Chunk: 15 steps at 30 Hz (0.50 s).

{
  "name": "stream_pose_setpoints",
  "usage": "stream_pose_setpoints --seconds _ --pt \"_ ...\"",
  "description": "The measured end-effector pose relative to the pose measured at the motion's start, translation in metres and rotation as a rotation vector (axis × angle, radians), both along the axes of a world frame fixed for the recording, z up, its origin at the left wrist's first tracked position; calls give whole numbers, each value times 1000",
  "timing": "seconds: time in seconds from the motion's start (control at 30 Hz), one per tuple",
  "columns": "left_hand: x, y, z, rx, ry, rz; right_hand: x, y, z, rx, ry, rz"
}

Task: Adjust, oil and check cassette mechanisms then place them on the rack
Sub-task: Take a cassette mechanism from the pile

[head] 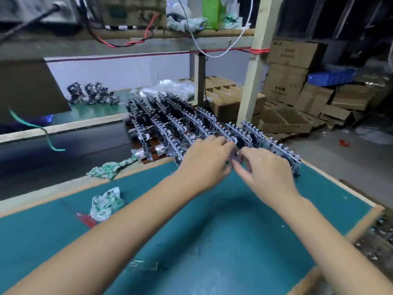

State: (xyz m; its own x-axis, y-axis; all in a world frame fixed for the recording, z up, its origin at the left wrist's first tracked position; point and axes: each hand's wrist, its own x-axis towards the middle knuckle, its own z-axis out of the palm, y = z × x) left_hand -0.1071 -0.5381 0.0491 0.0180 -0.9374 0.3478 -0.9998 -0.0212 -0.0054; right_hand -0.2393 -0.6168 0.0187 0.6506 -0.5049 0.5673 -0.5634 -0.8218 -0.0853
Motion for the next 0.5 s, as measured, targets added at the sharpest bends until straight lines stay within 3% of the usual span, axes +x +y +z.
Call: stream_pose_setpoints --seconds 0.1,0.2,0.33,0.5 --pt "24 94 2 -48 56 68 28 73 9 172 -70 311" --pt "43 190 -12 -59 125 254 62 137 11 303 111 586" --pt "53 309 -41 -21 169 587 114 215 -4 213 392 872" --pt "47 434 -66 -76 118 878 178 313 -26 385 383 1112"
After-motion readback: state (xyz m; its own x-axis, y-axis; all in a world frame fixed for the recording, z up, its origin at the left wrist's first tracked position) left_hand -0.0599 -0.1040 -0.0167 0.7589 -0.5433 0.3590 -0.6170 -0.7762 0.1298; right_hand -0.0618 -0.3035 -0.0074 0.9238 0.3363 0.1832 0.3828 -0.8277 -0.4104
